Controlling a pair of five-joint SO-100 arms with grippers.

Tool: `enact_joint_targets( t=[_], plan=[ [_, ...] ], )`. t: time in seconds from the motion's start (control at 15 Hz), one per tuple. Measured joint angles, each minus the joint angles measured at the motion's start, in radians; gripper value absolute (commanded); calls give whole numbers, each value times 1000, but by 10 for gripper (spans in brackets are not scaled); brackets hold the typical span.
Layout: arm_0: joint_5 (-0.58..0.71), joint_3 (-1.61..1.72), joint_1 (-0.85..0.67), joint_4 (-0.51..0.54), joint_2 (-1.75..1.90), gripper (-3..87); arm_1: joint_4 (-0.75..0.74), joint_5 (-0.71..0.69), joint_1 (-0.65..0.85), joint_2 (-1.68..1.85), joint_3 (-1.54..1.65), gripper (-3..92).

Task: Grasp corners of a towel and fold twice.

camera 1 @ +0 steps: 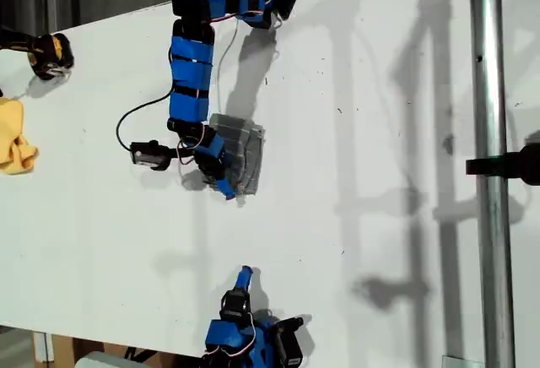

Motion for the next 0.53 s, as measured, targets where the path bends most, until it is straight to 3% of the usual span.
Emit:
enact_joint_targets(
  t=[0.13, 0.2, 0.27, 0.33, 0.53],
  plan=[
    [0, 0, 0, 0, 0, -9, -37, 0, 52, 143, 8, 408],
    [0, 0, 0, 0, 0, -9, -95, 0, 75, 255, 71, 300],
    [0, 0, 0, 0, 0, -9, -110, 0, 94, 379, 147, 55],
    [0, 0, 0, 0, 0, -9, -92, 0, 117, 491, 199, 2],
    [8, 14, 15, -2, 0, -8, 360, 41, 152, 773, 339, -2]
  ],
)
